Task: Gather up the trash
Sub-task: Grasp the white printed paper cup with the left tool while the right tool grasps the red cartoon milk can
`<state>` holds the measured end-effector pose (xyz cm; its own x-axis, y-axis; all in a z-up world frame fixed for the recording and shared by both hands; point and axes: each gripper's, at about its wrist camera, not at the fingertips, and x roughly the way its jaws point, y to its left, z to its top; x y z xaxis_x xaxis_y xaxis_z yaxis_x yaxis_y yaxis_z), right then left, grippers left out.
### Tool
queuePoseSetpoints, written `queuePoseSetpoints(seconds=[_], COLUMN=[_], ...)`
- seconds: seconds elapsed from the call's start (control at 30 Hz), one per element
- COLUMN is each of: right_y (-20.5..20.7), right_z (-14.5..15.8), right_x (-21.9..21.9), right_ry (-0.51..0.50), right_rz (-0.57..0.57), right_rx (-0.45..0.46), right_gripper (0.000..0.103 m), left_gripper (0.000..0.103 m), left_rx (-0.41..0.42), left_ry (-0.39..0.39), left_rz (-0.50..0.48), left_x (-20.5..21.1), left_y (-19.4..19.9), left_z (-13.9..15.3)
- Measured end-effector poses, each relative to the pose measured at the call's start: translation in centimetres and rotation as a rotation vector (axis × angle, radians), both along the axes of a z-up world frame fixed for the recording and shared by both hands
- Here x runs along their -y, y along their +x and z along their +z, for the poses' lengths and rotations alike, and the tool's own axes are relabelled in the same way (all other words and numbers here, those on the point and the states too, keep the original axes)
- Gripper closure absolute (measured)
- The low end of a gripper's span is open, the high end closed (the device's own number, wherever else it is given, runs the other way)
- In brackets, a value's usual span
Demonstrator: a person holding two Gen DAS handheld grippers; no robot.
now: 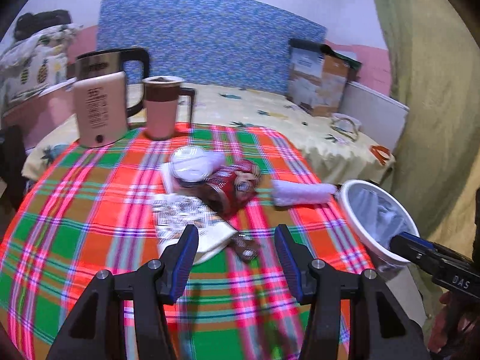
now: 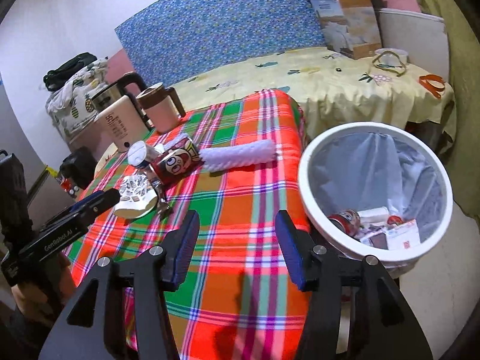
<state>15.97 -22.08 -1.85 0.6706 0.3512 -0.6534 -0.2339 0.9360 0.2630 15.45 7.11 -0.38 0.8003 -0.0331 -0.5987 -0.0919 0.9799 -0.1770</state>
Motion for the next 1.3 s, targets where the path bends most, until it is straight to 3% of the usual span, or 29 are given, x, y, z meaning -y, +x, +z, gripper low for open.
queuePoseSetpoints(seconds=[0.27,0.6,0.67,0.7,0.73,0.9,1.3], right_y=[0.6,1.8,2.1,2.2,2.3,3.1,7.0], right_z=[0.1,-0.4,-0.5,-0.5,-0.5,-0.6,-2.9], right_x=[-1.9,-3.8,-4.2,-4.4,-4.8,-6.4,-13.8], right_ry=[-0.005,-0.019,-0.024,-0.026,-0.029,-0.038,-0.142], right_rz=[0.036,0.069,0.077,0.08,0.084,0.097,0.179], right_rx=[-0.004,-0.027,-0.031,-0.034,-0.037,-0.042,-0.077], right_gripper=[0.049,0.049,0.049,0.049,0.049,0.049,0.049], left_gripper=[0.05,0.05,0.06,0.076,0.076,0.081,0.081], left_rx=[-0.048,-0.145,-0.147,-0.156,-0.167,-0.116,-0.035], left_ry=[-0.056,-0.158,-0.149,-0.138,-0.132,-0.111,-0.104], left_rz=[0.119,0.134,0.126,0.127,0.126,0.131,0.169], left_x=[-4.3,-6.1,-5.9,-5.9,-5.8,-6.3,-10.3], left_y=[1.6,4.2,4.5,4.6,4.8,3.8,2.7], left_z=[-1.9,-5.5,-5.7,-5.9,-6.1,-5.4,-3.8])
